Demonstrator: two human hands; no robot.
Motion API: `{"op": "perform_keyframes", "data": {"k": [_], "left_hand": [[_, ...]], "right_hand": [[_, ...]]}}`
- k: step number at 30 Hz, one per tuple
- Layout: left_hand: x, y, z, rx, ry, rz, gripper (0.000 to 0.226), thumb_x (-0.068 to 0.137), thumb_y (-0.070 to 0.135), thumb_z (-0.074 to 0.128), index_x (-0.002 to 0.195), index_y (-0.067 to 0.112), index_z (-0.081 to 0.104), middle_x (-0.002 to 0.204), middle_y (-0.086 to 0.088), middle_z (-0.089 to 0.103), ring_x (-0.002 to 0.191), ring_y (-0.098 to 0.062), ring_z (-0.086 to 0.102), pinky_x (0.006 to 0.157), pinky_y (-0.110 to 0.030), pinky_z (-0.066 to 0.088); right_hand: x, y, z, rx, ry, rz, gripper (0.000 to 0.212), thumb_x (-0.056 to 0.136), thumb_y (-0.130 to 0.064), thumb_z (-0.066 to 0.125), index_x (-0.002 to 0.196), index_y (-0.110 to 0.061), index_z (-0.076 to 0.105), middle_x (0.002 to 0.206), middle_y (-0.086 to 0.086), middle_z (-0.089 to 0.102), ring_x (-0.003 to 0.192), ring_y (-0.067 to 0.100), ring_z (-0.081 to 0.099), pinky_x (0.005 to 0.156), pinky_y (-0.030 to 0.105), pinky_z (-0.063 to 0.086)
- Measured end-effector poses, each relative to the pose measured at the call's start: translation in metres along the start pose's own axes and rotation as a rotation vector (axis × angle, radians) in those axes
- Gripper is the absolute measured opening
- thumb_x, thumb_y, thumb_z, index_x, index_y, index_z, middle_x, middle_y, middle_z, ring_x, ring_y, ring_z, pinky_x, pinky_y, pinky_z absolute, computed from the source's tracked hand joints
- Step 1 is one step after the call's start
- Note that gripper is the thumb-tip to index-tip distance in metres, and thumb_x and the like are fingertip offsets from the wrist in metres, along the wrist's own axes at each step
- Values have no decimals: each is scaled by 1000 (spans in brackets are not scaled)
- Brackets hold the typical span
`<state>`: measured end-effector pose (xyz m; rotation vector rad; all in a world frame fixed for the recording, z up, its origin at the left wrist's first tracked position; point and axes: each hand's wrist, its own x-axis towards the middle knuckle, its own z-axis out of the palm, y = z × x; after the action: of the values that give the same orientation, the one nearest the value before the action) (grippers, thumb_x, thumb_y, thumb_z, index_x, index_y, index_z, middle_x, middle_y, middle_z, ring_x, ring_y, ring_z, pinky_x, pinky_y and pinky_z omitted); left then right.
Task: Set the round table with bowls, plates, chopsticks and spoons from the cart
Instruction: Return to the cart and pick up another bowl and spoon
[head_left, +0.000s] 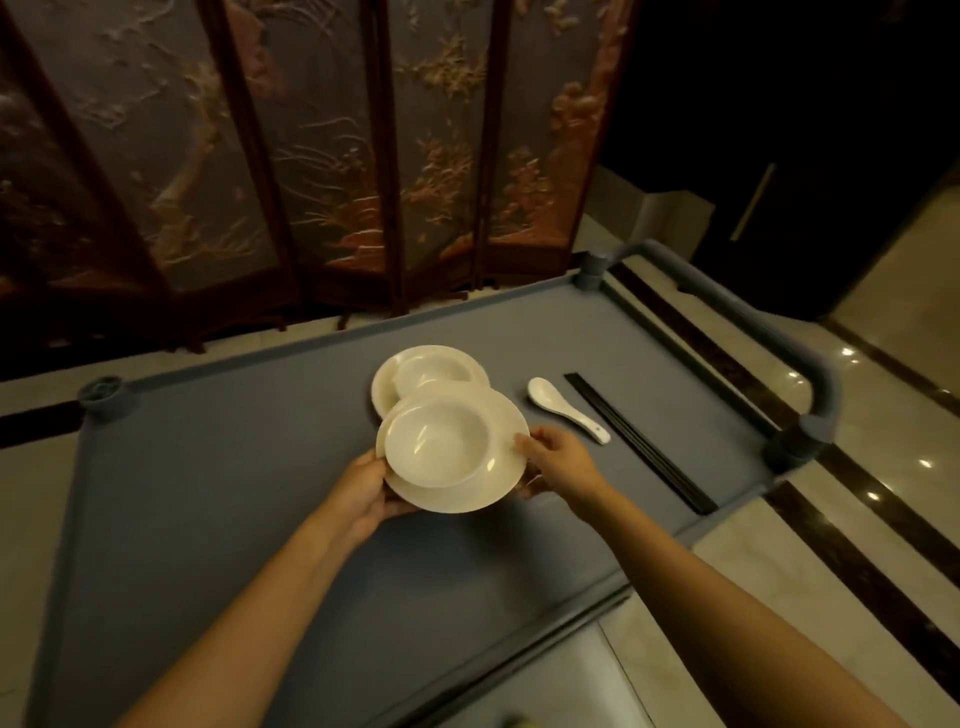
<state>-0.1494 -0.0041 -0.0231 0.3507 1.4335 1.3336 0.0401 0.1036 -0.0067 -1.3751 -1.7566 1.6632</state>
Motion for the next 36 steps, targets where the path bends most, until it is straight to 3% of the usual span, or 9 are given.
{"op": "perform_keyframes", "data": {"k": [3,7,12,16,22,25,29,33,36], "left_hand": [[6,-3,26,1,-39,-17,24,98,23,38,117,24,52,99,0,63,89,-18,60,57,-34,54],[16,-4,53,-19,-58,-27,24,97,25,39,118,25,53,102,0,63,92,-19,60,64,-39,52],[25,-6,72,-1,-5,-21,25,98,26,39,118,27,52,104,0,62,93,-19,59,62,-37,53],[31,-9,78,15,47,-28,22,97,29,40,114,31,54,106,1,63,95,-19,59,64,-37,53],[38,-13,80,10,120,-34,24,98,24,39,117,28,53,103,2,63,93,-18,59,66,-39,52],[39,-14,82,14,127,-29,24,98,24,39,118,27,52,103,2,63,93,-18,59,65,-39,52],[41,-14,88,3,122,-21,26,98,25,39,120,28,52,105,1,62,94,-18,58,65,-39,51],[42,-12,98,-1,111,-5,24,98,24,38,118,27,52,103,1,62,93,-18,58,66,-40,50],[43,-9,105,-10,100,9,21,98,24,39,112,29,54,104,1,62,94,-18,58,68,-40,50]], "right_hand": [[6,11,-29,-79,140,-2,32,100,-29,40,106,-3,58,81,16,64,56,20,61,46,24,51],[34,29,-74,-556,336,-32,31,97,-30,44,99,-5,62,87,13,65,71,23,60,65,36,51],[72,34,-104,-902,298,-78,32,95,-26,46,97,1,63,105,18,59,99,32,54,78,37,45],[95,34,-103,-1060,165,-112,44,95,-39,44,108,1,61,116,17,55,112,31,46,90,38,42],[114,46,-97,-1028,139,-175,27,94,-20,47,100,2,63,108,18,59,97,31,56,76,36,46],[114,47,-100,-1012,145,-205,32,96,-25,46,97,1,65,104,16,61,93,28,57,72,32,44],[106,40,-112,-937,158,-261,38,94,-35,49,103,0,62,105,14,60,95,29,55,80,38,49],[99,33,-134,-726,237,-148,12,95,-16,41,99,-5,47,95,15,56,84,32,54,69,39,42],[91,40,-164,-613,334,-68,12,90,-16,49,95,-6,45,86,13,56,77,31,56,64,41,45]]}}
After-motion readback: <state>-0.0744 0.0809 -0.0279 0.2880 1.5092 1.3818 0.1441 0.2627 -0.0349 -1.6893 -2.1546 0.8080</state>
